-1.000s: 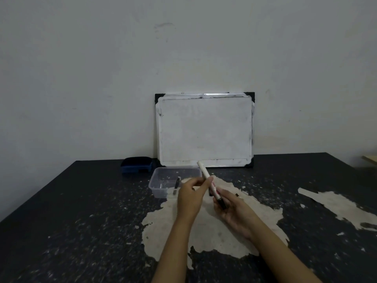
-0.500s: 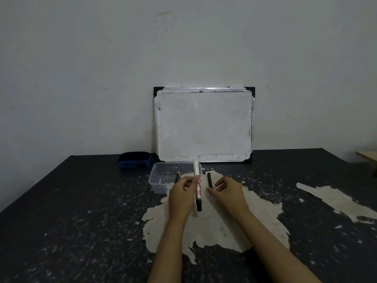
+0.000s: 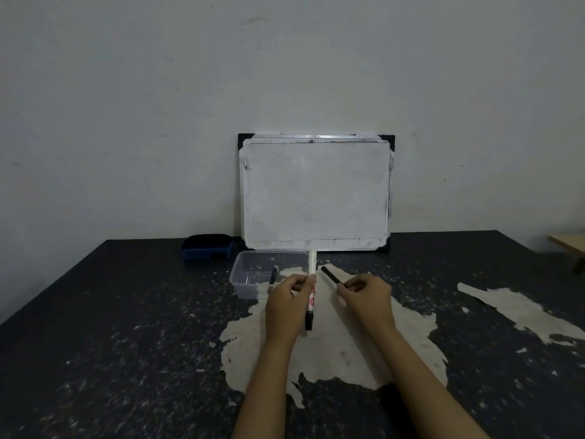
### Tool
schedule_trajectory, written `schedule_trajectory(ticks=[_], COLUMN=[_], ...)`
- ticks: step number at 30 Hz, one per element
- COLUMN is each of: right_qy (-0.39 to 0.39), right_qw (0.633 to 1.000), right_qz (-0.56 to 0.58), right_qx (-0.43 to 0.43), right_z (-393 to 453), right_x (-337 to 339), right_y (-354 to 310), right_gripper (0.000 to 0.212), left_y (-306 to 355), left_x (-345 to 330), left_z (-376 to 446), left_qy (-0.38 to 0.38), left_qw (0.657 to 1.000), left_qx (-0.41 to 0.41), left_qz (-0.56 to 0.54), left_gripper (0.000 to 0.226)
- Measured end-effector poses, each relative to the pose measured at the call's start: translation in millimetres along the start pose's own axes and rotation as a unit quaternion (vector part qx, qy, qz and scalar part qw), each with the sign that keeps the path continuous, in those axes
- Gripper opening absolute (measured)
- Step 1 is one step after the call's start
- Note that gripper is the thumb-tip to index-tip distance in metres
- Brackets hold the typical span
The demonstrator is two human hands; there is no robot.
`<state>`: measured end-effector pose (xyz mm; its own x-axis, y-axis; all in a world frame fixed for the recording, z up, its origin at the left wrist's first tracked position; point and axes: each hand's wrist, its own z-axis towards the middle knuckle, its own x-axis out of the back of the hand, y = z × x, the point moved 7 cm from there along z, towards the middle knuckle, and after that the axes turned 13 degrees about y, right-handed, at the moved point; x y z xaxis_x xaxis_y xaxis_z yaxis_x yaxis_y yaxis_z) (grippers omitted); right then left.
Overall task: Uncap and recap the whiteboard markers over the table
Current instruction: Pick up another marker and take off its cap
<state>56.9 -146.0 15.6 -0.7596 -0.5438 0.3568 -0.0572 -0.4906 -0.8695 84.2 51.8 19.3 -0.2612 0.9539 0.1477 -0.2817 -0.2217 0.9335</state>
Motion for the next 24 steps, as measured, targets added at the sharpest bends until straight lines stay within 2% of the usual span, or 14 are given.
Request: schedule_trajectory(ticks=[3,6,12,18,24], right_qy=[0.016,-0.005,-0.022,-0.036,0.004], right_qw=[0.997,0.993,0.957,0.933,0.906], right_qz=[0.07,0.119,0.268,0.322,0.373], right_qx=[-0.014,-0.027,-0.111,-0.155,-0.198], right_z=[6,7,7,7,12], right_x=[16,21,26,29,33], right_y=[3,4,0,3,8], right_gripper=[0.011,0.016,0.019,0.025,0.031], left_y=[3,3,2,5,0], left_x=[-2,-4,-4,-7,-13], left_z=[-1,-2,-4,-8,-9], left_qy=[0.0,-0.006,-0.011,-0.032,-0.047], left_qw=[1.0,1.0,1.0,0.999,0.998], left_qx=[-0.01,-0.016,-0.019,-0.035,-0.043], left_qz=[0.006,0.009,0.009,0.018,0.007], left_gripper=[0.028,0.028,0.028,0.028,0.03])
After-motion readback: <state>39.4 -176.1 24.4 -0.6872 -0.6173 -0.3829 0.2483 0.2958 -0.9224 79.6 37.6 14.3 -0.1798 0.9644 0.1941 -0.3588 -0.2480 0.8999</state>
